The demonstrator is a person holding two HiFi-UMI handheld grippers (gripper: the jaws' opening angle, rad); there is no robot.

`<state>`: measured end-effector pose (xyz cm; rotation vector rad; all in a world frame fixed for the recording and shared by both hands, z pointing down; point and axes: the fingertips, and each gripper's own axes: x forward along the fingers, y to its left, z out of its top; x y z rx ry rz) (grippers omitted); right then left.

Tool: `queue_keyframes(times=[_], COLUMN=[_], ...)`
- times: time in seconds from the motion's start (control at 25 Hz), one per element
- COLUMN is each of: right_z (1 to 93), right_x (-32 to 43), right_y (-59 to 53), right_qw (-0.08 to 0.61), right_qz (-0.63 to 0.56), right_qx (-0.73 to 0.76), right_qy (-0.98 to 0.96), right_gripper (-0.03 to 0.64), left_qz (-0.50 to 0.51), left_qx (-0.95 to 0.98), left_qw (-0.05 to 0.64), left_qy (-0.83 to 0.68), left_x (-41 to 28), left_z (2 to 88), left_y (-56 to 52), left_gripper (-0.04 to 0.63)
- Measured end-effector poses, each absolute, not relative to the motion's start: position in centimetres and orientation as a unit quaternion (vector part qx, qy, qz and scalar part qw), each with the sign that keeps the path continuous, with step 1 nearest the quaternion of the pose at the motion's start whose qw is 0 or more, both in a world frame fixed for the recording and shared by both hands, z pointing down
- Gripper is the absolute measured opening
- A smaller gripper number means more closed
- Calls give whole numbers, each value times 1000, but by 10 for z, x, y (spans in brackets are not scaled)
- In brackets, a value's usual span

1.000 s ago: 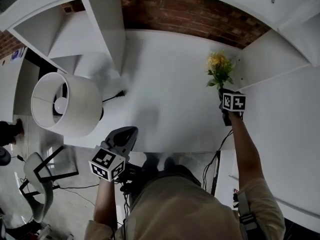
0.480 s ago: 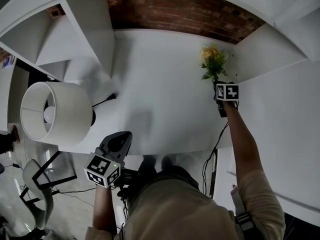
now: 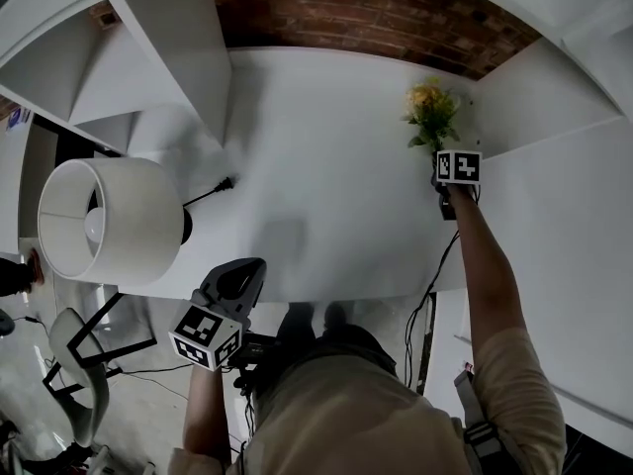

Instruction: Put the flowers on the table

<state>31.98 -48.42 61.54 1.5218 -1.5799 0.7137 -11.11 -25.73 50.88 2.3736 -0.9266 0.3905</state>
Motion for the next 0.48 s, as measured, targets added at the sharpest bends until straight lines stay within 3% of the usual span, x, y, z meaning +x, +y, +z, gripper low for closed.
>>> queue_keyframes(times=[0.48], right_z=[633], right_x=[340], right_y=[-487], right_qw=[396], right_qz=[312], right_qx=[634], right_qy=[-587], right_gripper=[40], left_qz=[161], left_qx=[875], left_qw=[285], left_qy=[-357], left_x=[-123], left_z=[514], left_y=[-247], left_gripper=[8])
